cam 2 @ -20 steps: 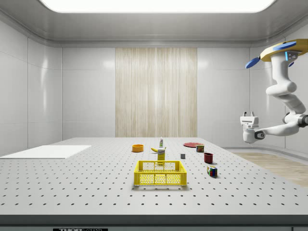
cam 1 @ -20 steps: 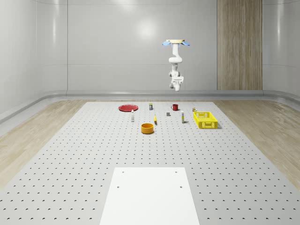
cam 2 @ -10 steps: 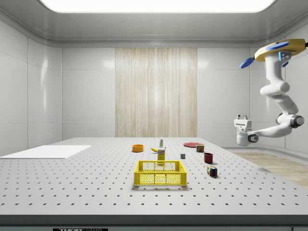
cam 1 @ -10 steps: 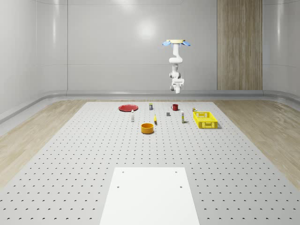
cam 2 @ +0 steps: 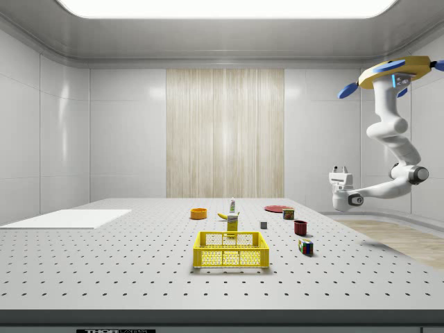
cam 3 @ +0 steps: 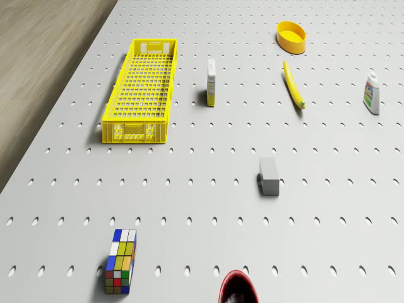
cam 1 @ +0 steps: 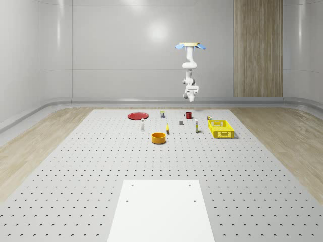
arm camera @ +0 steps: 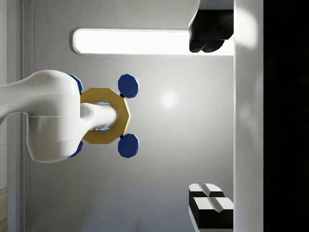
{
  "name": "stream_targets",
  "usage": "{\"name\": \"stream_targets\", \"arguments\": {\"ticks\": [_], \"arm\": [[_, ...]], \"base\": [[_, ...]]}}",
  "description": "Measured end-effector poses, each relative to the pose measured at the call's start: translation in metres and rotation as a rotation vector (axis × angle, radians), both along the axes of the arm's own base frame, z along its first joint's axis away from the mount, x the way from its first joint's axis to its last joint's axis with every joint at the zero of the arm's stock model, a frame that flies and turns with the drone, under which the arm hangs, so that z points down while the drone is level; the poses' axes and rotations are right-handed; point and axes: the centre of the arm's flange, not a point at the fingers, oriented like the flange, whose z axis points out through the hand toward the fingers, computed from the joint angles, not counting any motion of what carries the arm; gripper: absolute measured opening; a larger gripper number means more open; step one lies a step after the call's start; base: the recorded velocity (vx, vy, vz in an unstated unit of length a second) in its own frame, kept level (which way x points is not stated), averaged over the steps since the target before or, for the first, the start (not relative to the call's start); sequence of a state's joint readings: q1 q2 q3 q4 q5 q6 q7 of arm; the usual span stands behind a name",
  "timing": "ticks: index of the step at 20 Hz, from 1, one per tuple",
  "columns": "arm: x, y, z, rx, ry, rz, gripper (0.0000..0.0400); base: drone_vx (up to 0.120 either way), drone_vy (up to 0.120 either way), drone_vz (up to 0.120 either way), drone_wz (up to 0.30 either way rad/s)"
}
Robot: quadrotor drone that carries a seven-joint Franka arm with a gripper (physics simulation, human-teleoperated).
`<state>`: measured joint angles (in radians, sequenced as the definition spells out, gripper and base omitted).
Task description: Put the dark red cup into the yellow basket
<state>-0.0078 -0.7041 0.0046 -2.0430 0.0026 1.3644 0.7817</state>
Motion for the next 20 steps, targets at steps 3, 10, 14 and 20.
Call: {"name": "stream_targets", "arguments": {"ticks": [3,10,14,20], "arm": [[-0.0002,0.0,0.0002,0.0,-0.002,0.0,0.04],[-0.0007,0.0003,0.0003,-0.003,-0.008,0.0,0.04],[-0.001,0.0006,0.0003,-0.006,-0.011,0.0,0.04],[-0.0015,0.0016,0.0002,-0.017,-0.015,0.0,0.04]], "base": [[0.12,0.0,0.0,0.0],[0.12,0.0,0.0,0.0],[0.1,0.0,0.0,0.0],[0.0,0.0,0.0,0.0]]}}
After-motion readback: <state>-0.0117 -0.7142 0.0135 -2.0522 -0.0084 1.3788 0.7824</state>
